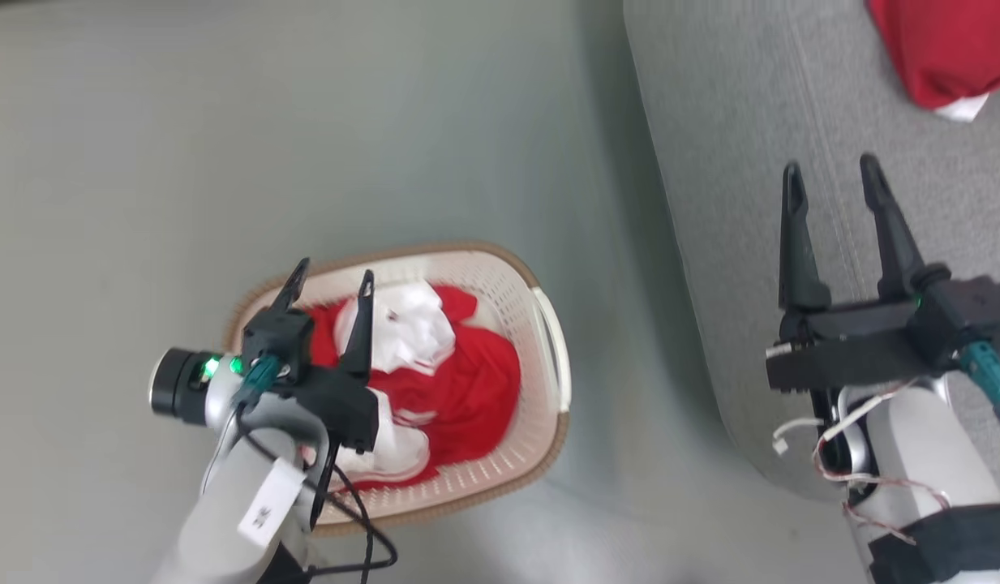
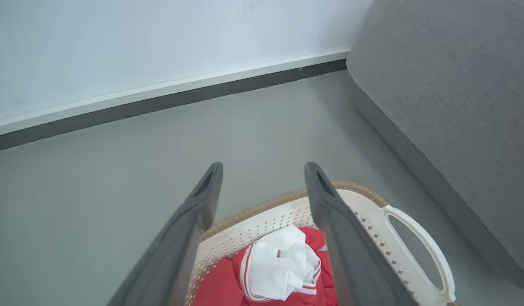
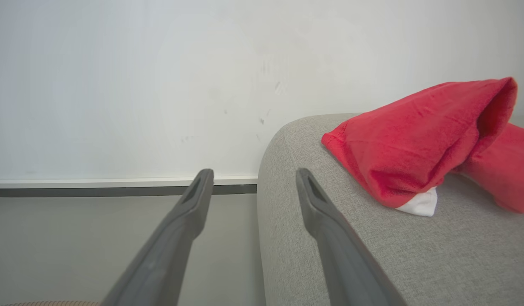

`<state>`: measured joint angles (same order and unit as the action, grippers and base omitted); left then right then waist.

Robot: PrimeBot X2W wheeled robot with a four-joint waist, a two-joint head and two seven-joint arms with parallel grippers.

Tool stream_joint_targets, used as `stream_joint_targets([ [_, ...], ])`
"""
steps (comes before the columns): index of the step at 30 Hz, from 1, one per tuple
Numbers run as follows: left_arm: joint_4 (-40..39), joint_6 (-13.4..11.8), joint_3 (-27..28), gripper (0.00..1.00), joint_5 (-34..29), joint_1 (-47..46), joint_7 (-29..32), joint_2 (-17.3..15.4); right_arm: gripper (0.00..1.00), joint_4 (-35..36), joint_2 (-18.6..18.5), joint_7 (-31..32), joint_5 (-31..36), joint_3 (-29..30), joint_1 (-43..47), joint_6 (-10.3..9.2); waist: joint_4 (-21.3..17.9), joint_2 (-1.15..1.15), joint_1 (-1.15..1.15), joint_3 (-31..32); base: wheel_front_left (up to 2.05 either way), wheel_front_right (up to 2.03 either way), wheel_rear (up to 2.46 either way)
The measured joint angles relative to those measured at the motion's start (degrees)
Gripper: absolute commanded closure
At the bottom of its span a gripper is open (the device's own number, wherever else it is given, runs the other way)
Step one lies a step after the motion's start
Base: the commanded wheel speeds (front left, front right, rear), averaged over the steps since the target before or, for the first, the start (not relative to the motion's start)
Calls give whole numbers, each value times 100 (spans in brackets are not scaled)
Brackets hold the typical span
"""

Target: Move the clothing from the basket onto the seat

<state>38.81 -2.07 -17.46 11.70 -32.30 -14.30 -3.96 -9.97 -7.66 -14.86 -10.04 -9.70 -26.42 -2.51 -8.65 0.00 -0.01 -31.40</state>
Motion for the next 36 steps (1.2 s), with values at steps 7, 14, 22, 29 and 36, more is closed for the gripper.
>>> stream_joint_targets([
  [7, -532, -103, 252, 0, 162, 480, -1, -3, 0, -62, -2, 0, 9, 10, 292, 0, 199, 0, 0, 508, 0, 0, 0],
  [14, -1131, -207, 539, 0, 221, 1134, -1, -43, 0, -141, -11, 10, 10, 14, 745, 0, 404, 0, 0, 1113, 0, 0, 0],
  [22, -1610, -257, 768, 0, 229, 1968, -1, -138, 0, -213, 54, 14, 11, -103, 1319, 1, 590, -1, 0, 1811, 0, 0, 0],
  [29, -1933, -297, 881, 0, 229, 2557, -1, -221, 0, -324, 126, 14, 11, -256, 1695, 49, 657, -1, 0, 2427, 0, 0, 0],
  [36, -2178, -297, 878, 0, 227, 3066, -1, -223, 0, -307, 135, 15, 11, -277, 2225, 49, 647, 0, 0, 3033, 0, 0, 0],
])
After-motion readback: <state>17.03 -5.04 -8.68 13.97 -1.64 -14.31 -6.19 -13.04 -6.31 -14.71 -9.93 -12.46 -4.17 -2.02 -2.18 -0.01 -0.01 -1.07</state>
